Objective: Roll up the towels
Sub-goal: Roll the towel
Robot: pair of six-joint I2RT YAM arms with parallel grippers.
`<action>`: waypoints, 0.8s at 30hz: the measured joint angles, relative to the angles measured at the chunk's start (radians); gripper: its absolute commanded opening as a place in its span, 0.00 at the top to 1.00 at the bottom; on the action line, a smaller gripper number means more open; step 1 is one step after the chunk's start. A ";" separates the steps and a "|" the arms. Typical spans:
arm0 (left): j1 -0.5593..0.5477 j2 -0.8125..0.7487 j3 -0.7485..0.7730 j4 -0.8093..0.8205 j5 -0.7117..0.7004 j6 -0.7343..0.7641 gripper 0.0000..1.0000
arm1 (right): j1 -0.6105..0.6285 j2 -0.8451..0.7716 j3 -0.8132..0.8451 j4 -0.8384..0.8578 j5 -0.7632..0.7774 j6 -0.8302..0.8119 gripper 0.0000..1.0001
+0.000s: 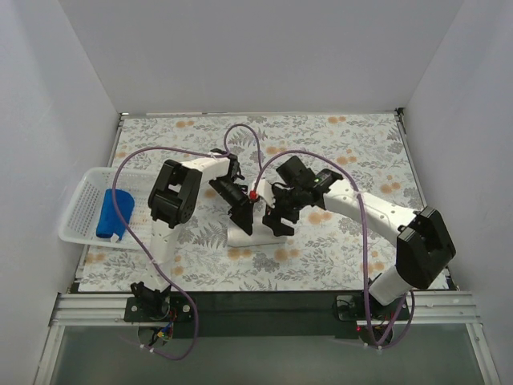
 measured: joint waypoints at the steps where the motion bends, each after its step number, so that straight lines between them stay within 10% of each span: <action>1: 0.002 0.010 0.011 -0.013 0.003 0.004 0.83 | 0.037 0.000 -0.014 0.031 0.031 -0.002 0.27; 18: 0.051 0.139 0.121 -0.130 0.072 0.044 0.80 | 0.304 0.011 -0.341 0.563 0.389 -0.124 0.42; 24: 0.053 0.139 0.121 -0.129 0.069 0.053 0.78 | 0.305 0.059 -0.357 0.660 0.438 -0.151 0.78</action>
